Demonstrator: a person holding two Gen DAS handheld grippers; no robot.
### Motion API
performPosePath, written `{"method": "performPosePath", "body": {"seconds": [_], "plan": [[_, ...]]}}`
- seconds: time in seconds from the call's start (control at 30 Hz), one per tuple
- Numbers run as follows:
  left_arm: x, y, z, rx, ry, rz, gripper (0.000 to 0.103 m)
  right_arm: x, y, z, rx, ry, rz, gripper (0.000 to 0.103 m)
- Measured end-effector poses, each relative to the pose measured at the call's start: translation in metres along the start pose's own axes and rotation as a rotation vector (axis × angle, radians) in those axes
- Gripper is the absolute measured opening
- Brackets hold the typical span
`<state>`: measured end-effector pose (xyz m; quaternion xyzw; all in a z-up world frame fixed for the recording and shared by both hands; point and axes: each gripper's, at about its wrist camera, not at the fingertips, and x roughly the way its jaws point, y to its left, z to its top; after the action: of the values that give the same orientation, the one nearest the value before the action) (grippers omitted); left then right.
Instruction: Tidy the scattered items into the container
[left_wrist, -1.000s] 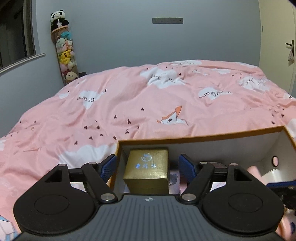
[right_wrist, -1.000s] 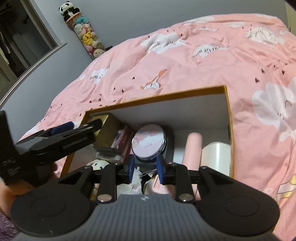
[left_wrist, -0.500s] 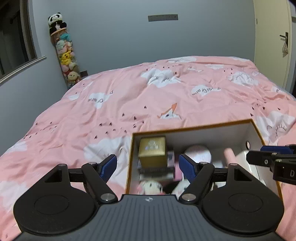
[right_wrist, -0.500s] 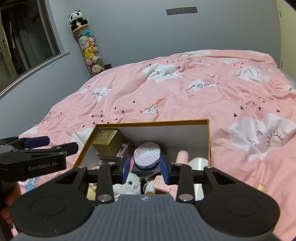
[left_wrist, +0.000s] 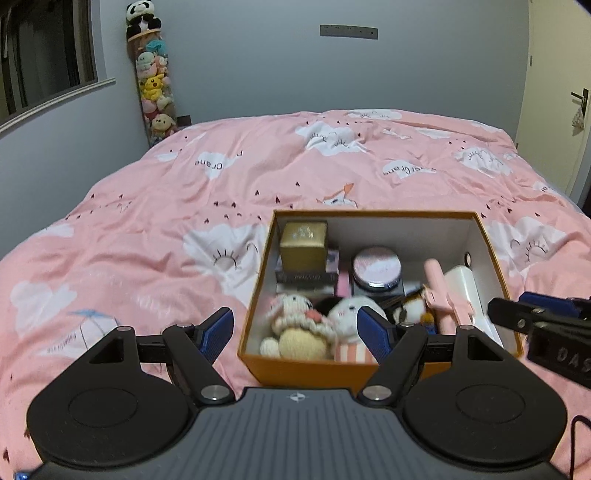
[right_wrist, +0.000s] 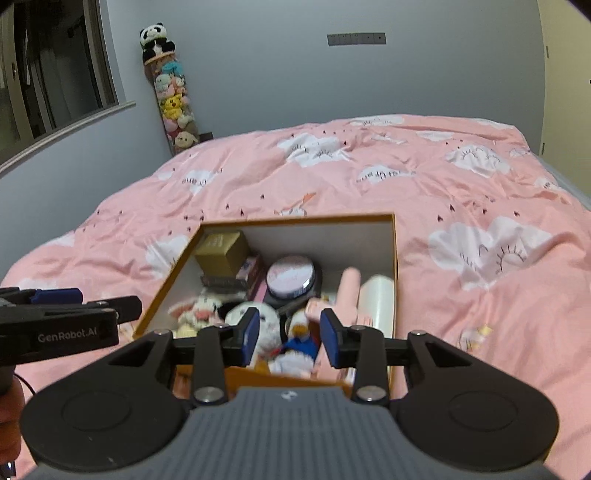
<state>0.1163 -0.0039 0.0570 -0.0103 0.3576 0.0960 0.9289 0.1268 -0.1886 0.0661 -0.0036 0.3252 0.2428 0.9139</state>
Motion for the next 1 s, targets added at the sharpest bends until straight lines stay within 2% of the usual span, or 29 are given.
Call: {"method": "performPosePath", "body": {"seconds": [0.17, 0.4, 1.0], "plan": [[-0.001, -0.005, -0.021, 0.021, 0.025, 0.012, 0.087, -0.005, 0.006, -0.019, -0.018, 0.021, -0.03, 0.039], [0.012, -0.005, -0.043, -0.005, 0.091, -0.004, 0.087, -0.007, 0.007, -0.031, -0.038, 0.022, -0.072, 0.043], [0.025, -0.008, -0.049, 0.02, 0.117, -0.019, 0.087, 0.01, 0.013, -0.04, -0.079, 0.075, -0.074, 0.046]]}}
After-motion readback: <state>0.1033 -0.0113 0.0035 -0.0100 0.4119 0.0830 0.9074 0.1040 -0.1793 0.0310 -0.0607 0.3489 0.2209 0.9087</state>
